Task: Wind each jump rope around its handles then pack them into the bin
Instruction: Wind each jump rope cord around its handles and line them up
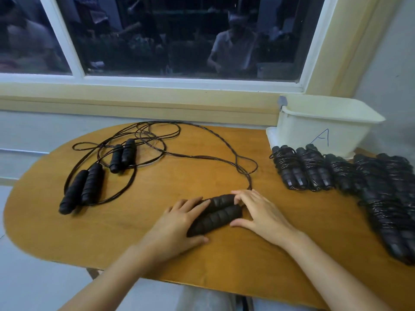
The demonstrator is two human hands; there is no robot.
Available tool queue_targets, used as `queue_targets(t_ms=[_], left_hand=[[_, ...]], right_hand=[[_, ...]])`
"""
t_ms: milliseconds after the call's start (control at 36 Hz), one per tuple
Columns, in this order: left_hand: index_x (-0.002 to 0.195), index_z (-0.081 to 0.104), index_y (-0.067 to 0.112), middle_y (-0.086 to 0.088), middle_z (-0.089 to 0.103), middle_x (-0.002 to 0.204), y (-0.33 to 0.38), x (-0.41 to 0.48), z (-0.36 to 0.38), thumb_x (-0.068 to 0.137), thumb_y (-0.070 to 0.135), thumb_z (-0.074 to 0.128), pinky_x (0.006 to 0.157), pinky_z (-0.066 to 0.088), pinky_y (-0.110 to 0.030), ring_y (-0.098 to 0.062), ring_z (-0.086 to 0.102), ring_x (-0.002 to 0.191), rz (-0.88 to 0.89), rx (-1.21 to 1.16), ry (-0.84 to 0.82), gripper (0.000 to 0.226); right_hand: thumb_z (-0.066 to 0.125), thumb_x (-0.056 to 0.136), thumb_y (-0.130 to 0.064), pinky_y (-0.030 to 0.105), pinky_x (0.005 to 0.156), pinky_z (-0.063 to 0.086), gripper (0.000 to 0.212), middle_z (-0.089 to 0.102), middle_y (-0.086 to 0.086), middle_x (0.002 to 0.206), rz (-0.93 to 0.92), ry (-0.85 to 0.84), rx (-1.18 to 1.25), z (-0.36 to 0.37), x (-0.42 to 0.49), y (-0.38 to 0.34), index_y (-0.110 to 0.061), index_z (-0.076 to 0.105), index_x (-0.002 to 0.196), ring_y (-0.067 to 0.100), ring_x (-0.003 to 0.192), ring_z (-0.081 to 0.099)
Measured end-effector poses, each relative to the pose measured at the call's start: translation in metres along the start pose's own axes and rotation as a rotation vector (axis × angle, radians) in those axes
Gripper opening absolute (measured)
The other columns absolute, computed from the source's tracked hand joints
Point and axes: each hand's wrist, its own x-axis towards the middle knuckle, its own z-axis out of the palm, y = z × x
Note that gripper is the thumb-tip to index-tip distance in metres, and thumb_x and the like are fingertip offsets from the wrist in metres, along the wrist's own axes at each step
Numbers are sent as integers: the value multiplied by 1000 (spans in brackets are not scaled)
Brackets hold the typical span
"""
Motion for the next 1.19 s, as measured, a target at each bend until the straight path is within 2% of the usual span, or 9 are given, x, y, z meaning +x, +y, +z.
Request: queue_targets(t_ms=[111, 333, 444, 556, 694, 889, 972, 1056, 1194], left_hand=[[156, 13, 39, 12, 18, 161, -12, 7, 7, 99, 43, 50, 113, 27, -32, -14, 23, 141, 14, -11, 110, 67], [153, 16, 42, 13, 18, 161, -43, 26, 10, 99, 42, 49, 114, 27, -34, -12, 23, 140, 75, -76, 145, 63], [151, 9, 47, 19, 10, 161, -52, 26, 16, 101, 46, 41, 117, 23, -35, -8, 14, 142, 105, -170, 129, 59], [150, 10, 47, 25, 7, 159, -55, 27, 16, 102, 46, 36, 115, 18, -28, 0, 9, 141, 138, -196, 113, 55], [150, 23, 47, 31, 13, 156, -62, 28, 18, 99, 45, 45, 111, 20, -20, 14, 11, 137, 140, -317, 131, 56], [152, 17, 49, 35, 5, 156, -69, 26, 19, 99, 49, 41, 113, 22, -27, 4, 9, 142, 162, -324, 74, 58], [151, 15, 50, 37, 2, 155, -69, 26, 18, 98, 51, 34, 112, 21, -24, 7, 7, 139, 168, -302, 66, 56], [151, 19, 49, 37, 5, 155, -67, 25, 19, 97, 52, 33, 111, 25, -24, 4, 13, 138, 153, -301, 109, 56], [151, 20, 46, 31, 10, 158, -63, 25, 20, 98, 49, 33, 110, 28, -25, 0, 20, 137, 139, -257, 156, 55]], right_hand=[[66, 82, -59, 27, 109, 31, 50, 56, -10, 125, 65, 77, -84, 8, 10, -9, -23, 52, 113, 7, 119, 48], [66, 85, -52, 26, 105, 34, 50, 54, -11, 128, 134, 15, -22, 2, 32, -1, -23, 49, 123, 7, 120, 48], [62, 93, -39, 36, 121, 23, 25, 56, -11, 136, 29, 4, -32, 1, 28, 15, -22, 62, 111, 5, 127, 47], [60, 96, -29, 18, 115, 8, 14, 62, -7, 127, -18, -33, -87, -4, 32, 23, -17, 65, 99, 9, 120, 54], [60, 96, -24, 19, 114, 14, 8, 60, -7, 132, -35, -44, 42, -4, 31, 30, -19, 65, 93, 2, 121, 50], [58, 96, -27, 31, 114, 30, 3, 48, -22, 137, 40, -82, 114, -2, 32, 34, -25, 60, 96, 4, 131, 38], [59, 95, -29, 36, 104, 47, 24, 54, -16, 134, 116, -61, 138, -4, 31, 34, -23, 54, 118, 6, 124, 51], [59, 94, -29, 32, 102, 47, 40, 58, -6, 131, 61, -5, -29, -7, 30, 35, -21, 54, 134, 11, 120, 55], [76, 79, -23, 27, 102, 37, 28, 70, -2, 100, -47, 117, -248, -7, 22, 47, -14, 71, 106, 20, 98, 67]])
